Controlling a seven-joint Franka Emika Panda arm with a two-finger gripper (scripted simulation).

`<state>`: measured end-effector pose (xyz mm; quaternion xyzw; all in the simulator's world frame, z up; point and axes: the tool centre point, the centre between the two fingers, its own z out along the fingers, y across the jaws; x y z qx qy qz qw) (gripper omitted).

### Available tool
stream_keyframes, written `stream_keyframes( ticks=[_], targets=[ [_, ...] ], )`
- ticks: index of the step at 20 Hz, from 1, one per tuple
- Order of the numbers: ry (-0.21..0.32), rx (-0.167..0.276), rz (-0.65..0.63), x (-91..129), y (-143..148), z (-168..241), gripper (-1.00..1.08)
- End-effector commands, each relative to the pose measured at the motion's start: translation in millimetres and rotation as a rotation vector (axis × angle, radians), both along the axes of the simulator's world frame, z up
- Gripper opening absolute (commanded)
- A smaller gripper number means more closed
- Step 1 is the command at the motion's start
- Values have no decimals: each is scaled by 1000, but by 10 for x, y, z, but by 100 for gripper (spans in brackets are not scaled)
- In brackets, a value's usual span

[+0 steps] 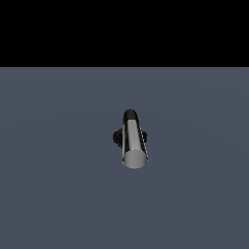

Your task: Turn on the faucet by rotating a designated handle.

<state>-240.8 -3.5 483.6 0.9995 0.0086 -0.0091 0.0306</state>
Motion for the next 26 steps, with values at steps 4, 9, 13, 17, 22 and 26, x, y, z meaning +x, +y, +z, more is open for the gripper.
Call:
stream_keyframes(
  ticks=[4,9,13,17,22,26],
  targets=[
    [0,0,0,3,1,-22,-100],
    [-1,3,3,20,7,-154,-100],
    [-1,6,7,46,16,-347,-100],
    [-2,10,12,81,30,-612,-100],
    [-4,17,21,138,54,-1031,-100],
    [-5,22,28,186,77,-1374,-100]
  ],
)
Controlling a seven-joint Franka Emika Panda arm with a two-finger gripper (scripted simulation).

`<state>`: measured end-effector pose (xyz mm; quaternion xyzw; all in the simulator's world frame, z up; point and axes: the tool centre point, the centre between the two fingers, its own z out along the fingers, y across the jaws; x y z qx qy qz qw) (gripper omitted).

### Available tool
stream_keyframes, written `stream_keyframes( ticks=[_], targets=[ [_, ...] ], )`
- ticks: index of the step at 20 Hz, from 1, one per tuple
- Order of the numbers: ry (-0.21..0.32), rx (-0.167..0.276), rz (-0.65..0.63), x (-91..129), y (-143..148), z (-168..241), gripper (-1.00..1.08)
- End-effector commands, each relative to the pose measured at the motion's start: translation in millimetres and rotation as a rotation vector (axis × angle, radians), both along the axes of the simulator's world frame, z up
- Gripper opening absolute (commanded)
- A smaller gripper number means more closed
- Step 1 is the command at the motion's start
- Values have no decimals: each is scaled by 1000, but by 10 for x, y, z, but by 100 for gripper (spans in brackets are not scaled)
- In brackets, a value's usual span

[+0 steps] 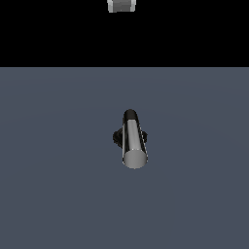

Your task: Turn on the faucet by rotating a designated handle.

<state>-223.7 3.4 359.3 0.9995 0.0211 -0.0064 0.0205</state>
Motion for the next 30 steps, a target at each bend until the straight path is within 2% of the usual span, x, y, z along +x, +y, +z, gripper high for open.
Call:
stream_keyframes(
  ticks=[1,22,30],
  targets=[
    [-1,4,4,27,15,-215,-100],
    [-8,28,37,289,150,-1763,-100],
    [-9,36,47,389,202,-2230,-100]
  ],
)
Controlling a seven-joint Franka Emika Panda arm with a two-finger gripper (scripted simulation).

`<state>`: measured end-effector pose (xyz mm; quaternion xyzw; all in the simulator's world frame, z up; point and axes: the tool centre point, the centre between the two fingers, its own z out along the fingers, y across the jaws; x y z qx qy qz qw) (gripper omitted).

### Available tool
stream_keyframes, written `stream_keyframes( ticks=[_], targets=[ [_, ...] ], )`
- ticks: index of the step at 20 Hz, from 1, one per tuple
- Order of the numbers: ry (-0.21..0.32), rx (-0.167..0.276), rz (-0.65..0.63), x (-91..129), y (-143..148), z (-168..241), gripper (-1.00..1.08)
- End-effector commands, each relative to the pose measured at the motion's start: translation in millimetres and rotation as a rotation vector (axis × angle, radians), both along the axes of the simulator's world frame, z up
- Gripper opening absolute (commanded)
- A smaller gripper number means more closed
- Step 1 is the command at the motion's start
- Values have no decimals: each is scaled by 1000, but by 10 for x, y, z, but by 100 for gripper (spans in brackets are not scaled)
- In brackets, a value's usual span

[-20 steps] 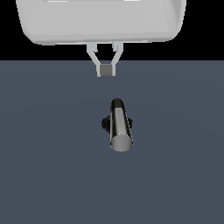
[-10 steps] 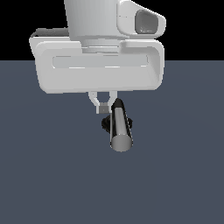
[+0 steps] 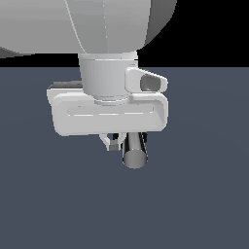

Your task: Turn on the faucet by rotating a designated handle.

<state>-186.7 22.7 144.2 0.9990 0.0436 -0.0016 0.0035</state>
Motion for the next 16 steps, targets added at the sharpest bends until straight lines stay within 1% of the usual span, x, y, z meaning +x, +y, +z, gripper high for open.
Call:
stream_keyframes(
  ticks=[1,8,16],
  targets=[
    [-2,2,3,29,14,-124,-100],
    [-2,5,7,88,42,-351,-100],
    [-3,7,10,114,54,-418,-100]
  ],
)
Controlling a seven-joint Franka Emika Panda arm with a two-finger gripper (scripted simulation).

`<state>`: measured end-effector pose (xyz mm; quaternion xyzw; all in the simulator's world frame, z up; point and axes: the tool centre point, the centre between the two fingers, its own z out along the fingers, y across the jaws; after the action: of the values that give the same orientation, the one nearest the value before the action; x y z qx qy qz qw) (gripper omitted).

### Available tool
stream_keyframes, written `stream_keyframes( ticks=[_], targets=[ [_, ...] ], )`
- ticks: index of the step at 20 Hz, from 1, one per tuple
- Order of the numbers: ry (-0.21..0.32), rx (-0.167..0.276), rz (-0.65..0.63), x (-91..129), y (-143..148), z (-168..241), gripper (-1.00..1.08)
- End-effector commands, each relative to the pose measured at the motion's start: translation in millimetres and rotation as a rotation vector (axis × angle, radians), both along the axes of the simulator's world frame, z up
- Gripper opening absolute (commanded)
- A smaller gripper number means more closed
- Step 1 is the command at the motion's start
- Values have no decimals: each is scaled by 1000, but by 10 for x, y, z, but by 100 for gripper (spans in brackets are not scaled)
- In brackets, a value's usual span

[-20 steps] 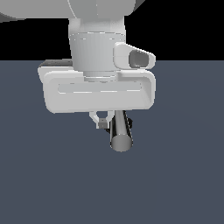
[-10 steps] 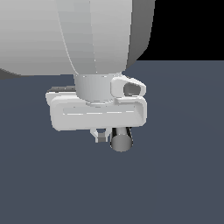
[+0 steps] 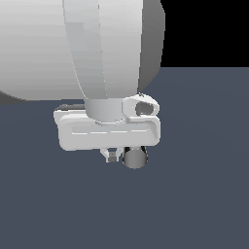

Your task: Turn on the faucet by rotating a designated handle.

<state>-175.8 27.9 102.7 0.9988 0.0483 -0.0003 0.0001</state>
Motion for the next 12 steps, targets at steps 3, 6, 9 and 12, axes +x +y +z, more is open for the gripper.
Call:
stream_keyframes(
  ticks=[3,6,9,12],
  targets=[
    [-1,0,0,5,1,-3,-100],
    [-1,0,0,19,-91,-2,-100],
    [-1,0,0,42,-228,-2,-100],
    [-1,0,0,64,-365,-2,-100]
  ],
)
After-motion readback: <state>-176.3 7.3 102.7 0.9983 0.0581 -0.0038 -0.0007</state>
